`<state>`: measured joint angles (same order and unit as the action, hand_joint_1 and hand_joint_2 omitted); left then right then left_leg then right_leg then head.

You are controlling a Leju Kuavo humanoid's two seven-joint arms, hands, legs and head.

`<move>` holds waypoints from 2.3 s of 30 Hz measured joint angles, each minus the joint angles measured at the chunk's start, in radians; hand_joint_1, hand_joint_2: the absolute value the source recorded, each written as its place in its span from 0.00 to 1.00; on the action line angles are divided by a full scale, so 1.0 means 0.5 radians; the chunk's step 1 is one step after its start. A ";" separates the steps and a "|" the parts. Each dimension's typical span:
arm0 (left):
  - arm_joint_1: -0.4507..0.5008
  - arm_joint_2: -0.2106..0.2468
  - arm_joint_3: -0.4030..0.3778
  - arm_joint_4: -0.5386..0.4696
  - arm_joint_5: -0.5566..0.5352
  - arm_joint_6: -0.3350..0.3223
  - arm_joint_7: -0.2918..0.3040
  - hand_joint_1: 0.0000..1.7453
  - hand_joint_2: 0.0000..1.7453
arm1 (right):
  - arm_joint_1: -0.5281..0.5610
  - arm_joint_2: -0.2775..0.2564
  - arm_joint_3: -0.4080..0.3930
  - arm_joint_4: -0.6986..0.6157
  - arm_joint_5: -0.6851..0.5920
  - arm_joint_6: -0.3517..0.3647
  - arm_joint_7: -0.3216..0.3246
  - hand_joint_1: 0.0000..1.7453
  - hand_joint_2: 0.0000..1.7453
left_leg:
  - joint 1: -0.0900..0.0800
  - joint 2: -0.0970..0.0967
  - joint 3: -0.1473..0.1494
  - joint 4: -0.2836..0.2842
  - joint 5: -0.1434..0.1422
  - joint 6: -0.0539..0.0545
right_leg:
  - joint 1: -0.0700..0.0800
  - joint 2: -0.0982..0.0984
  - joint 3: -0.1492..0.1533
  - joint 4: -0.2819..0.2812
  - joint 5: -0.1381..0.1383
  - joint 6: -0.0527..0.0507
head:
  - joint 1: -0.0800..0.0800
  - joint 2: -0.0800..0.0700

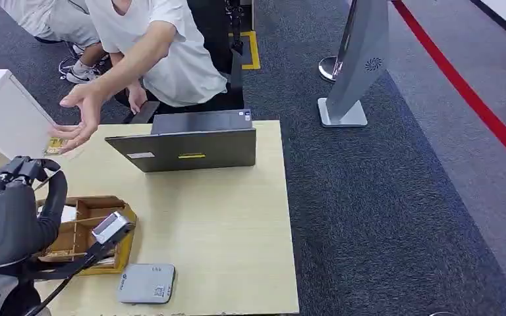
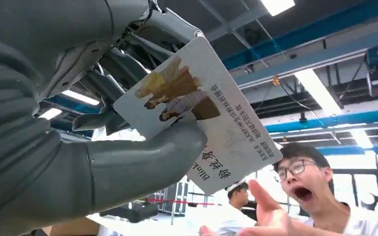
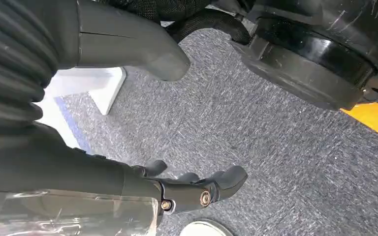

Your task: Pass the card to the sensor for recognition and then transmit it.

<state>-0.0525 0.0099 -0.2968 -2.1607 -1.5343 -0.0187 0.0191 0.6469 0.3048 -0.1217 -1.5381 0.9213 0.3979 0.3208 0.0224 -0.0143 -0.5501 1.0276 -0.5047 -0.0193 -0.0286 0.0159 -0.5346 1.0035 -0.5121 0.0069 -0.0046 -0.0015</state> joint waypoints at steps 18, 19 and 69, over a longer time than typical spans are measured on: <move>-0.442 0.060 -0.011 0.176 0.000 -0.379 0.283 1.00 1.00 | -0.030 0.000 0.002 0.013 0.035 0.027 -0.029 0.00 1.00 | 0.000 0.000 -0.001 0.000 0.003 0.000 | 0.000 0.001 -0.002 0.000 0.003 0.002 | 0.000 0.000; -0.449 0.045 -0.020 0.175 0.000 -0.403 0.283 1.00 1.00 | -0.034 0.000 0.000 0.016 0.037 0.025 -0.025 0.00 1.00 | 0.000 0.000 -0.002 0.000 0.003 0.000 | 0.000 0.001 -0.002 0.000 0.003 0.002 | 0.000 0.000; 1.062 0.160 0.060 -0.108 0.298 -0.697 0.407 0.00 1.00 | -0.213 0.000 -0.270 0.182 -0.141 -0.185 0.176 0.00 1.00 | -0.001 0.002 -0.007 -0.001 -0.002 0.003 | 0.000 0.000 -0.007 -0.001 -0.001 0.003 | -0.001 0.000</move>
<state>0.4786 0.0900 -0.2666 -2.2145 -1.3855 -0.3674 0.2224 0.5405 0.3048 -0.2567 -1.4469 0.8507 0.3056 0.4089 0.0222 -0.0134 -0.5537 1.0271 -0.5056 -0.0179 -0.0288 0.0159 -0.5381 1.0032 -0.5127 0.0086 -0.0050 -0.0015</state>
